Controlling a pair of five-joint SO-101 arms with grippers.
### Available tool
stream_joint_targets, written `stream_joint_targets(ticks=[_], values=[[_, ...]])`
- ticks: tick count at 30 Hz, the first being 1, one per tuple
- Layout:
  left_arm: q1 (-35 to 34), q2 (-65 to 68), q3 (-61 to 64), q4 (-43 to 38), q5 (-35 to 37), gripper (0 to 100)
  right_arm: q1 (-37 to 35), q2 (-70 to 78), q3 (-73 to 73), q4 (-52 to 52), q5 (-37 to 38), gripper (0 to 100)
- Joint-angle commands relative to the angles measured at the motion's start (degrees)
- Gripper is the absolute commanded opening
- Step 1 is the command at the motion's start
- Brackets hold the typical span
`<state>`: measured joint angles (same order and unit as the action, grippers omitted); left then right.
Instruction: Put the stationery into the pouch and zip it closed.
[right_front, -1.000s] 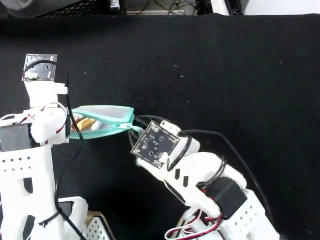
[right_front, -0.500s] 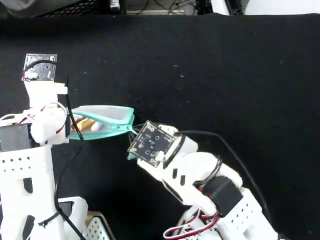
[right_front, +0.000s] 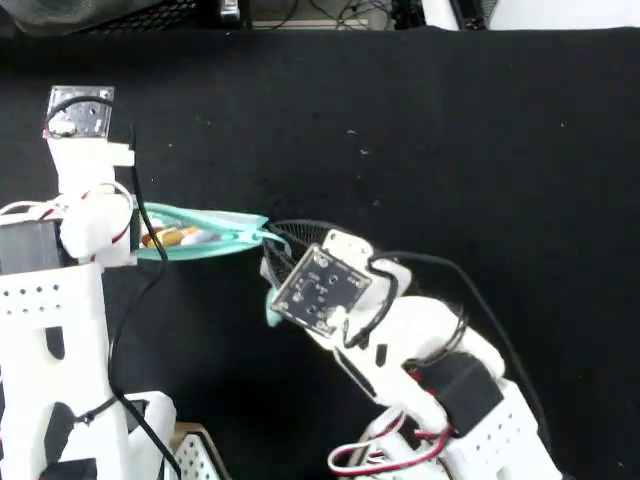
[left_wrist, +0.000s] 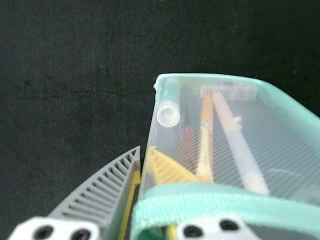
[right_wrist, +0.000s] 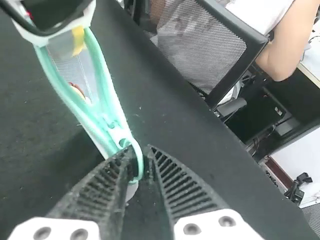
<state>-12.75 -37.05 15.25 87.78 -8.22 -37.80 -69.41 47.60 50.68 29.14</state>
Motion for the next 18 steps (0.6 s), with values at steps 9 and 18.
stream_joint_targets(ticks=[9, 18], values=[[-0.40, -0.53, -11.47, -0.97, 0.53, 15, 2.20, 11.03, -8.40, -8.26, 0.44, 1.2], [-0.92, -3.87, -24.31, 2.73, 0.53, 19, 2.02, 12.18, -18.86, -1.14, 0.53, 1.2]])
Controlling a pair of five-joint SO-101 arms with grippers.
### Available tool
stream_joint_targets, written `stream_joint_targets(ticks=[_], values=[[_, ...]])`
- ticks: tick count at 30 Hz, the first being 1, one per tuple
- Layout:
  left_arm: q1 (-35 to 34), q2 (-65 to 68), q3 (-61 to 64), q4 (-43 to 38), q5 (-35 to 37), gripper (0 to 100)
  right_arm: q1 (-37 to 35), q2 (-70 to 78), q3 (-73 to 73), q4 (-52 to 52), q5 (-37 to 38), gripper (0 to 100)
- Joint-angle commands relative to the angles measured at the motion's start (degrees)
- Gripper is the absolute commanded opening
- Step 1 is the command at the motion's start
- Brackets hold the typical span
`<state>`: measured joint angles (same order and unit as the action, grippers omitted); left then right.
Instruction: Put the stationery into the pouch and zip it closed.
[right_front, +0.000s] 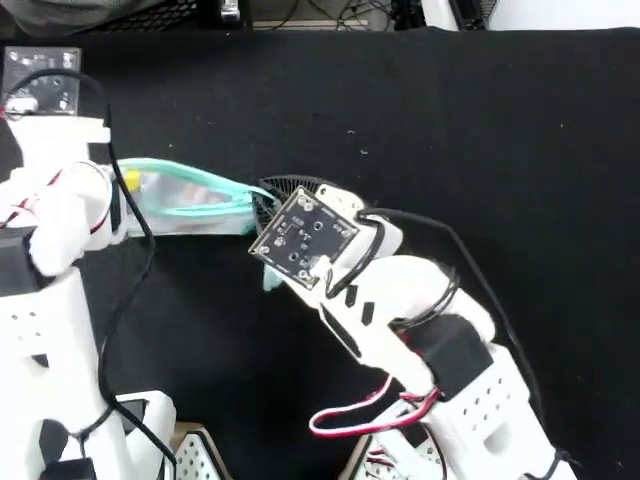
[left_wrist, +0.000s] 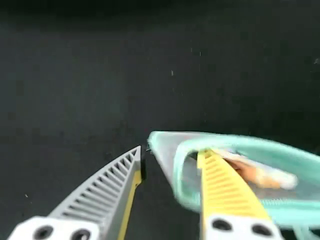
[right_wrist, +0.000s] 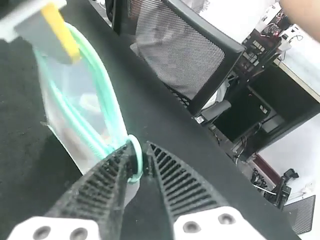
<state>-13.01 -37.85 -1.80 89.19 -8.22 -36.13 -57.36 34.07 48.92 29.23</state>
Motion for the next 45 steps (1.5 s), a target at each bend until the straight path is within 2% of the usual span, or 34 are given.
stream_joint_targets(ticks=[1, 4, 7, 13, 16, 21, 24, 27, 31, 34, 40, 45], values=[[-0.66, -4.40, -8.92, 1.41, 0.53, 19, 0.26, 0.04, -5.93, 0.62, 0.44, 1.2], [-0.66, -9.67, -11.74, 1.58, 0.53, 19, 0.26, 0.40, -8.04, 0.79, 0.18, 1.2], [-0.40, -15.30, -9.45, 3.96, 0.44, 19, -1.14, 0.40, -9.63, 1.05, 0.18, 1.2], [0.40, -24.35, 6.29, 5.98, 0.09, 19, -2.37, 0.57, -12.62, 5.80, 0.35, 1.2], [4.70, -27.43, 16.40, 3.43, 0.09, 19, -2.55, 0.57, -13.58, 8.70, 0.44, 1.2], [10.42, -29.45, 34.77, -10.37, 0.53, 19, -3.16, 0.57, -16.92, 13.80, 0.44, 1.2], [10.77, -29.01, 43.12, -20.04, 1.67, 19, -7.74, 0.57, -19.12, 17.41, 0.44, 1.2], [10.68, -29.01, 48.22, -30.68, 5.89, 20, -13.10, 1.10, -19.47, 18.81, 0.44, 1.2], [10.86, -29.01, 50.95, -40.26, 10.64, 20, -14.07, 4.44, -19.74, 18.55, 0.26, 1.2], [10.24, -29.63, 51.21, -39.74, 10.99, 20, -14.07, 5.93, -20.35, 18.46, 0.35, 1.2], [4.62, -31.74, 45.49, -31.30, 10.99, 20, -14.07, 11.21, -29.14, 18.02, 0.09, 1.2], [4.18, -33.67, 44.79, -34.29, 10.99, 20, -14.07, 21.67, -41.01, 20.13, 0.00, 1.2]])
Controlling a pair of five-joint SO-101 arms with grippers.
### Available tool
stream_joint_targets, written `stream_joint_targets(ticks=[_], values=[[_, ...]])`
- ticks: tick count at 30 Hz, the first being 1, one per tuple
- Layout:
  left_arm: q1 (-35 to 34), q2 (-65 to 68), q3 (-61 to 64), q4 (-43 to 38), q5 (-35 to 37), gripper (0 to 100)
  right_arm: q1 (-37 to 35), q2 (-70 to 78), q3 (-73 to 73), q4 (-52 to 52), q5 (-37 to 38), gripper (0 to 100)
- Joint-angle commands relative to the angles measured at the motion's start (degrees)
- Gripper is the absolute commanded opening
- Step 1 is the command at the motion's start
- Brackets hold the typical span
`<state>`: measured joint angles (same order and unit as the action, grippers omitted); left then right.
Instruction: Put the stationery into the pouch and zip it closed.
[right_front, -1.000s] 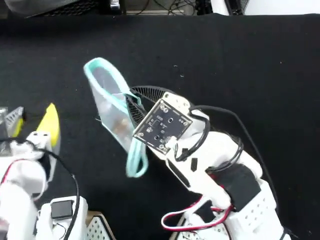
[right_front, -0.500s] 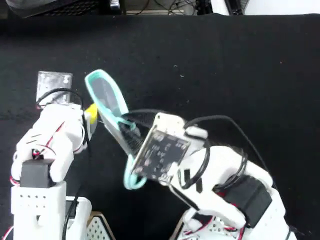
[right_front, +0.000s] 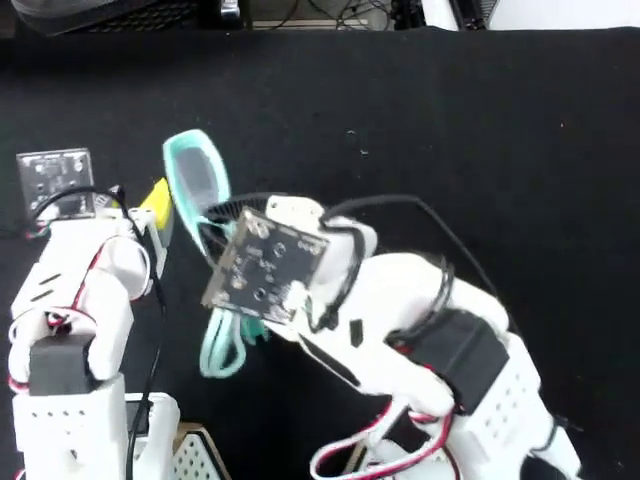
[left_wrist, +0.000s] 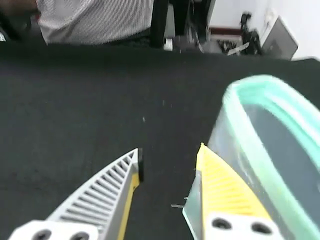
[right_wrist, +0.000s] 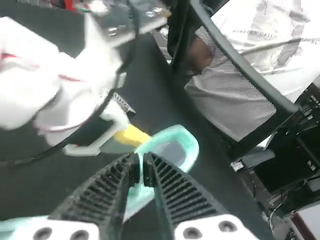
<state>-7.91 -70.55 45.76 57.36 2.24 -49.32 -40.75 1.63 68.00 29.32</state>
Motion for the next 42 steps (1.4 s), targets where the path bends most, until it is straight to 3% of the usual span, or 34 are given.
stream_joint_targets(ticks=[1, 5, 9, 12, 15, 18, 20, 25, 30, 35, 42], values=[[-1.10, -1.05, -2.07, -3.52, 0.53, 20, -0.88, 7.08, -11.12, 2.11, -0.09, 1.2], [-4.44, -1.49, 0.13, -3.25, 0.53, 20, 0.88, 13.76, -20.53, 5.71, 0.18, 1.2], [-7.69, -1.58, -0.57, 2.99, 0.53, 20, 5.45, 17.89, -25.01, 9.41, 0.09, 1.2], [-7.78, -1.58, 1.01, 3.43, 0.53, 20, 7.56, 17.54, -25.36, 16.79, -0.18, 1.5], [-7.69, -1.58, 1.54, 3.43, 0.53, 20, 7.47, 15.87, -25.19, 25.67, -5.36, 4.2], [-7.60, -1.58, 1.45, 3.43, 0.53, 20, 5.45, 12.88, -24.92, 33.32, -11.96, 15.4], [-7.60, -1.58, 1.45, 3.43, 0.53, 20, 2.64, 9.19, -21.05, 33.14, -13.71, 18.0], [-7.60, -1.58, 1.89, 3.96, 0.62, 20, -12.40, -3.30, -2.59, 29.01, -13.63, 13.6], [-7.43, -1.58, 1.71, 3.69, 0.62, 20, -9.67, -15.34, 19.91, 17.49, -14.42, 20.1], [-2.24, -1.58, 1.98, 3.87, 0.79, 20, -12.92, -25.63, 34.77, 5.01, -20.84, 23.0], [4.88, -1.49, 3.56, 1.14, 0.88, 20, -15.38, -30.99, 41.63, 3.52, -21.45, 23.0]])
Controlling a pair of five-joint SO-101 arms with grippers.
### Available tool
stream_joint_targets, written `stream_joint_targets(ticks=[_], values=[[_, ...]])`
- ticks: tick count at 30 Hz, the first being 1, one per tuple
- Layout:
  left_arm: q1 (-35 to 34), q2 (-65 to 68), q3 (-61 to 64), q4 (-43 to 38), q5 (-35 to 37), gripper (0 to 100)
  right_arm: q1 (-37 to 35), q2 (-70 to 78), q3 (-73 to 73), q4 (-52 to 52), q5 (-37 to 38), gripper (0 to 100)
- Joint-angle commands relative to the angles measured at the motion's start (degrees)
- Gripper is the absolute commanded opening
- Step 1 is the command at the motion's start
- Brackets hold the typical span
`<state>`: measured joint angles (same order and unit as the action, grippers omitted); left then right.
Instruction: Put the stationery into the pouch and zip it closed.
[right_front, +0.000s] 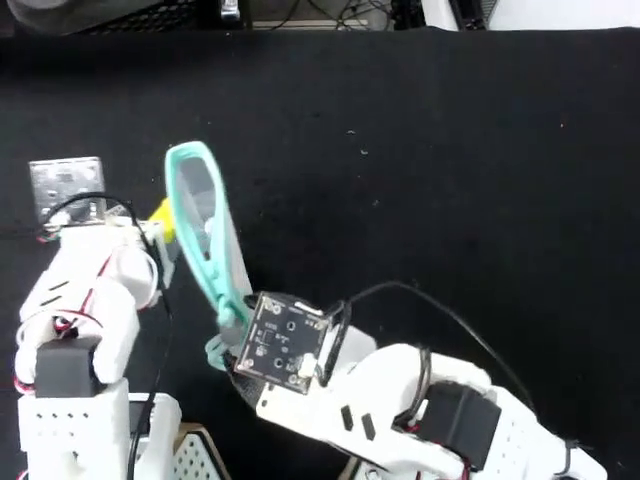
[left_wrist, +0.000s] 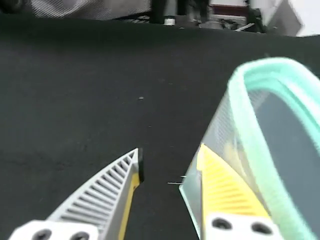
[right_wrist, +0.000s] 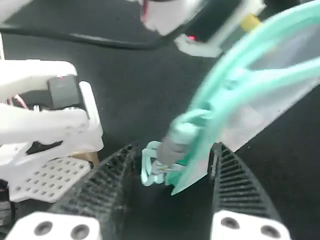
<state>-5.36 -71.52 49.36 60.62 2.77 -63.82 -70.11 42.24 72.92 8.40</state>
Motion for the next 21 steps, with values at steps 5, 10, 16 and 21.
stream_joint_targets(ticks=[5, 10, 16, 21], values=[[2.33, -0.53, 0.75, -2.55, 0.26, 20, -0.79, -2.24, 2.07, -3.87, -0.53, 23.0], [2.33, -0.53, 0.75, -2.29, 0.18, 20, -0.70, -0.66, 5.32, -11.96, -3.08, 23.0], [2.33, -0.53, 0.75, -2.37, 0.09, 20, -0.70, 0.92, 5.76, -15.56, -5.71, 23.0], [2.33, -0.53, 0.75, -2.46, 0.09, 20, -0.09, 3.21, 6.20, -15.65, -5.45, 23.0]])
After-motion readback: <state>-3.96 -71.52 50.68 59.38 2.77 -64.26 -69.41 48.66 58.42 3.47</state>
